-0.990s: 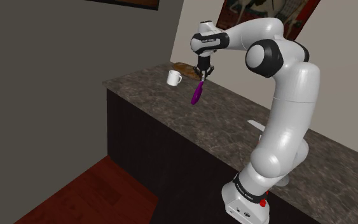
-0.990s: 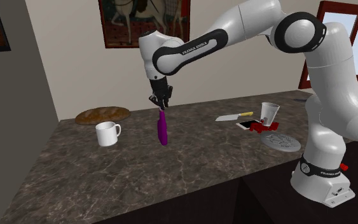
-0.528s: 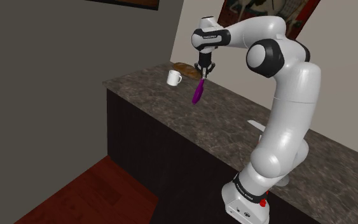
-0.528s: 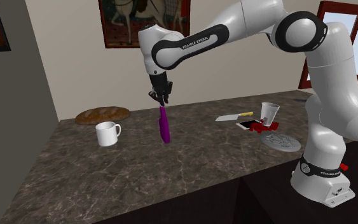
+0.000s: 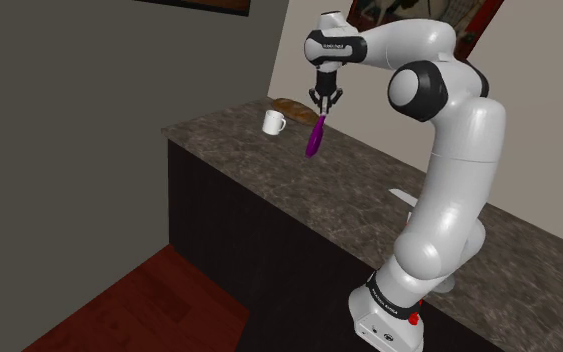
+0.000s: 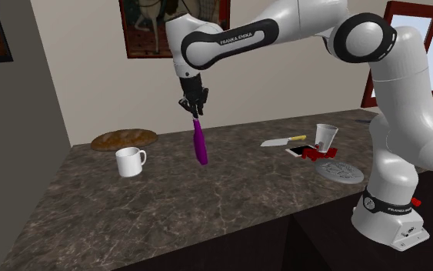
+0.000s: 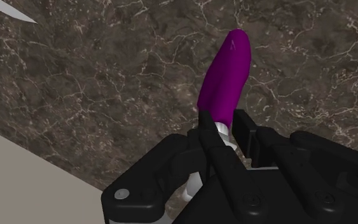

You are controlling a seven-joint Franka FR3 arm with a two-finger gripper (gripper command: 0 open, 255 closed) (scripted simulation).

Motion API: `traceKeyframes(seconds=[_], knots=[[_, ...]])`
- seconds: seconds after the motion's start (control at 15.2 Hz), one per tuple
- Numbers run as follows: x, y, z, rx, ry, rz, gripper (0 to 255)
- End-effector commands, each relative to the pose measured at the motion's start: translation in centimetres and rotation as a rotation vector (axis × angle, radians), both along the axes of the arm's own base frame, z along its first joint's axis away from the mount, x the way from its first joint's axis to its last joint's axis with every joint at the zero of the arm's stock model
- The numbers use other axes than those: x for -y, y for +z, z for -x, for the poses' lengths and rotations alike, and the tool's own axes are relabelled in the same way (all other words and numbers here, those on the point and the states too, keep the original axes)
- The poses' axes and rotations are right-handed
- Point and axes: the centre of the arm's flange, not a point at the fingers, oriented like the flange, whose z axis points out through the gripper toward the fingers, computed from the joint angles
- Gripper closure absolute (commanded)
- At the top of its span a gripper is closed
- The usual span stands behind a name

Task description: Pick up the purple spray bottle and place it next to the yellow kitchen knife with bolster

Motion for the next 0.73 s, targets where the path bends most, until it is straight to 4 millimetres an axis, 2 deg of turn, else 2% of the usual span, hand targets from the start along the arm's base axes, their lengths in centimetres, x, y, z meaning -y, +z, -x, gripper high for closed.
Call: traceKeyframes(seconds=[0.0, 0.53, 0.66], knots=[[-0.1, 1.1, 0.1, 0.0, 0.0, 0.0, 255], [-0.1, 5.2, 0.1, 0.0, 0.0, 0.0, 255], [1.8, 5.2, 2.0, 0.0, 0.0, 0.0, 255]])
